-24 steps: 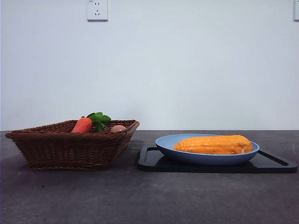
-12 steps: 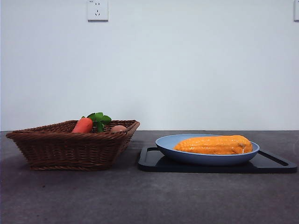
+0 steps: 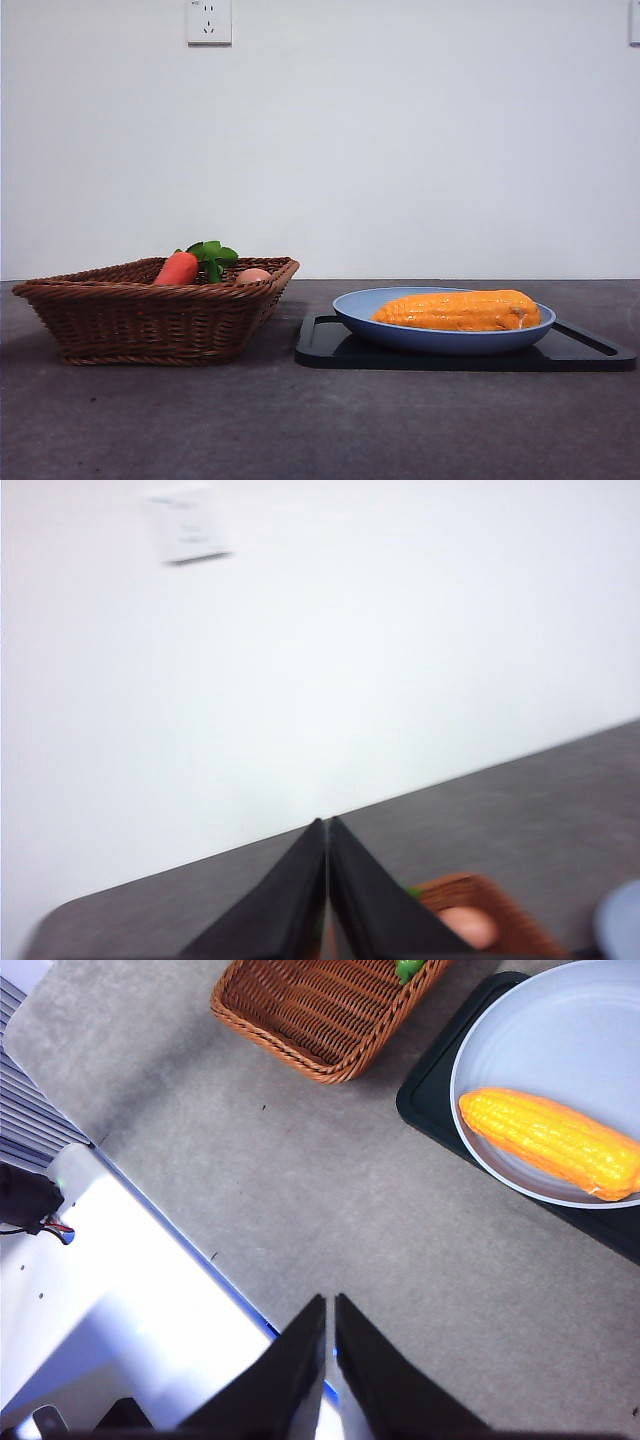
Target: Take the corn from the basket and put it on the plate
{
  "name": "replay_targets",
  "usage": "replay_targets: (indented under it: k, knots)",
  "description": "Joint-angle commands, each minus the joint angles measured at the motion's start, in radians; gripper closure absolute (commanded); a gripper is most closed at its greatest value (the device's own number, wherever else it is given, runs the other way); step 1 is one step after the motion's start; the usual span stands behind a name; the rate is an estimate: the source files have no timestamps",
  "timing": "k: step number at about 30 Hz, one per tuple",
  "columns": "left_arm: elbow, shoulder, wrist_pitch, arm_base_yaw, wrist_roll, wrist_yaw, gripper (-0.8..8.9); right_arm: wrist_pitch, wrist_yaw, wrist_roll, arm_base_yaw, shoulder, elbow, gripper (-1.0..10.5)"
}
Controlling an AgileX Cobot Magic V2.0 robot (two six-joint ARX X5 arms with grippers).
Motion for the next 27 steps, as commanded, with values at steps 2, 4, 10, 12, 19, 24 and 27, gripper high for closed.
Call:
replay_targets:
  k: [2, 4, 10, 12, 19, 24, 27]
  knots:
    - [-0.137, -0.102, 0.039, 0.067, 0.005, -0.003, 8.07, 0.008, -0.001, 0.006, 0.004, 0.005, 0.016, 9.5]
    - [-0.223, -0.158, 0.061, 0.090, 0.002, -0.003, 8.07, 0.008, -0.001, 0.006, 0.004, 0.005, 0.016, 9.5]
    - [-0.458, -0.294, 0.128, 0.129, -0.007, -0.003, 8.07, 0.008, -0.001, 0.006, 0.004, 0.005, 0.016, 9.5]
    - [-0.518, -0.331, 0.130, 0.134, -0.019, -0.003, 8.07, 0.008, -0.001, 0.006, 0.004, 0.005, 0.016, 9.5]
    - [-0.654, -0.424, 0.119, 0.140, -0.028, -0.003, 8.07, 0.008, -0.001, 0.006, 0.004, 0.005, 0.016, 9.5]
    - [-0.703, -0.467, 0.095, 0.140, -0.029, -0.003, 8.07, 0.008, -0.001, 0.006, 0.004, 0.005, 0.016, 9.5]
    - [-0.732, -0.486, 0.089, 0.140, -0.031, -0.003, 8.07, 0.008, -0.001, 0.006, 0.004, 0.005, 0.016, 9.5]
